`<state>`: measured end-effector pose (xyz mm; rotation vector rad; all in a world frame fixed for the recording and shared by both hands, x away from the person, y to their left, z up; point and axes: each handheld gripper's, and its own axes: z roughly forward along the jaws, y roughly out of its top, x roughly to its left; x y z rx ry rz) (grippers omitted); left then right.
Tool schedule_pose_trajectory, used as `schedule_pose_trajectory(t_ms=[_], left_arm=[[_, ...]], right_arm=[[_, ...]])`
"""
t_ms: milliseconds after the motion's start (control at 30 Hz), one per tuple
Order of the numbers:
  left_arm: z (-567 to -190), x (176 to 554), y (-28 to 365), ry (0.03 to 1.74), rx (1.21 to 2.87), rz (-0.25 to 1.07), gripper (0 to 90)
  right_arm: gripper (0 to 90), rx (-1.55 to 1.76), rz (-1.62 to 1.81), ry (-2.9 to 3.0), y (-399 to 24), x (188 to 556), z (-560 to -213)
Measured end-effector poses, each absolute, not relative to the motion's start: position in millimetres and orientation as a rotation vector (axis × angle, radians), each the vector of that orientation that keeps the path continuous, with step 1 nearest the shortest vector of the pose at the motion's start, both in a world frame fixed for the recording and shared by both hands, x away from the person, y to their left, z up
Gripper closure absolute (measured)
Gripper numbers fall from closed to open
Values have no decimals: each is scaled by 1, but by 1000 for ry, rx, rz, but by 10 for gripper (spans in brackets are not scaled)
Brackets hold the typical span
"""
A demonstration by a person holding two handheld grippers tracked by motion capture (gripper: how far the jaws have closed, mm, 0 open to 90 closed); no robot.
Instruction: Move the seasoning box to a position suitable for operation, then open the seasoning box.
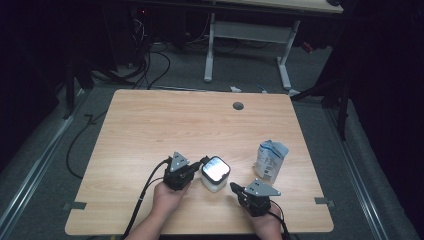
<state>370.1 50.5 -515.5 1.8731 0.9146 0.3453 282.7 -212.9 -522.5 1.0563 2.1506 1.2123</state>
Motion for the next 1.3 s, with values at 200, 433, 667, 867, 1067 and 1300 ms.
schedule_pose_trajectory(t_ms=[200,433,667,867,1067,1300], left_arm=[[-521,383,47,920,1863,348,900],[-515,375,65,914,1876,413,900],[-508,355,134,968,1877,524,650],[-515,345,179,1060,1872,546,541],[-523,341,198,1121,1837,557,498],[-525,341,204,1148,1810,567,480]], right_arm=[[898,1055,1196,2147,-215,281,-524],[898,1073,1175,2126,-216,282,-523],[895,1087,1159,2076,-219,292,-515],[895,1116,1109,2082,-219,308,-518],[894,1109,1072,2090,-213,321,-519],[894,1098,1078,2103,-204,329,-517]])
